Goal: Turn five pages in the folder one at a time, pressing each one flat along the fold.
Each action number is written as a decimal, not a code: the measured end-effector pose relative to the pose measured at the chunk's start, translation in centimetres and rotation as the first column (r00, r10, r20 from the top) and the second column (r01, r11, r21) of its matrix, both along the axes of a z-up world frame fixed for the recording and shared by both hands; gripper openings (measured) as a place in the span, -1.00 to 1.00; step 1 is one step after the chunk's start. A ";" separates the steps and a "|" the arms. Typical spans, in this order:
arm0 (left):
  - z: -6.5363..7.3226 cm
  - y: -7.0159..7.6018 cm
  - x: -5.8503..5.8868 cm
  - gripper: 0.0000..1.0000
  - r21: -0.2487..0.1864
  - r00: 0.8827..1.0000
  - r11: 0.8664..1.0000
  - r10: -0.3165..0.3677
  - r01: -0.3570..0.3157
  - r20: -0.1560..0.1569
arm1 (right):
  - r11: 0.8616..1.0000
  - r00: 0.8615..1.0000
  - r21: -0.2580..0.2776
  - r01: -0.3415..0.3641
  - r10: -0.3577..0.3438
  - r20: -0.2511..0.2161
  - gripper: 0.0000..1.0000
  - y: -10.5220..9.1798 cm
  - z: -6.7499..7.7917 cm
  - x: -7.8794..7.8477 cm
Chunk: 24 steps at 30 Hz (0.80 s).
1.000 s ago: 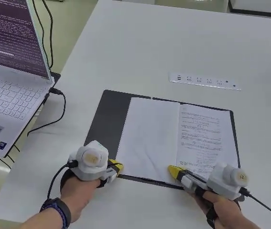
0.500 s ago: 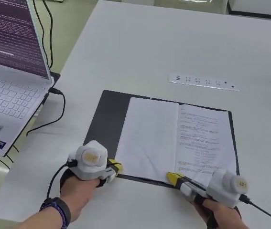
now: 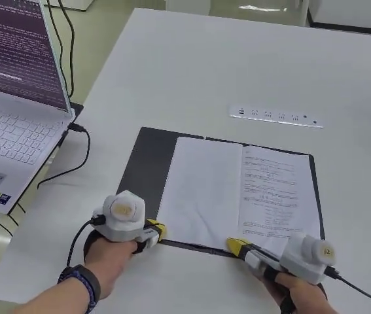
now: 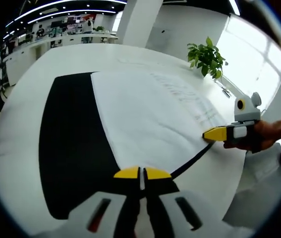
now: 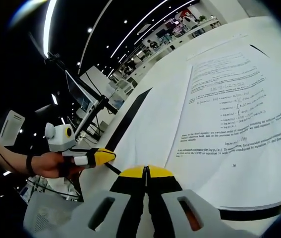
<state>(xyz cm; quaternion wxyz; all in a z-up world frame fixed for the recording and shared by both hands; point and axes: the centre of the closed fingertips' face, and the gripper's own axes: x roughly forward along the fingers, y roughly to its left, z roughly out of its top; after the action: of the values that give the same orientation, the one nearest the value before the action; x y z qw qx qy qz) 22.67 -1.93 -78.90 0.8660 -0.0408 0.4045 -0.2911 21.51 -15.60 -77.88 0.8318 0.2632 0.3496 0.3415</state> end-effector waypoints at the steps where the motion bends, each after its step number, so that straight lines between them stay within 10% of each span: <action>1: 0.1 -0.1 -0.1 -0.94 0.002 1.000 1.000 -0.004 0.004 0.001 | 1.000 1.000 0.003 0.002 -0.002 -0.001 -1.00 0.0 0.1 0.0; 24: 5.0 0.0 -1.5 -0.50 -0.003 0.991 0.998 -0.068 0.068 0.112 | 0.990 0.986 -0.133 -0.044 0.065 0.152 -0.55 -4.0 3.9 -0.6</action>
<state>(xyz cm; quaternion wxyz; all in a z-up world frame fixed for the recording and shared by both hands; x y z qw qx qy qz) 21.16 -1.94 -73.95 0.8767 -0.0137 0.3556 -0.3237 20.95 -19.63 -74.00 0.8622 0.1715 0.3119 0.3603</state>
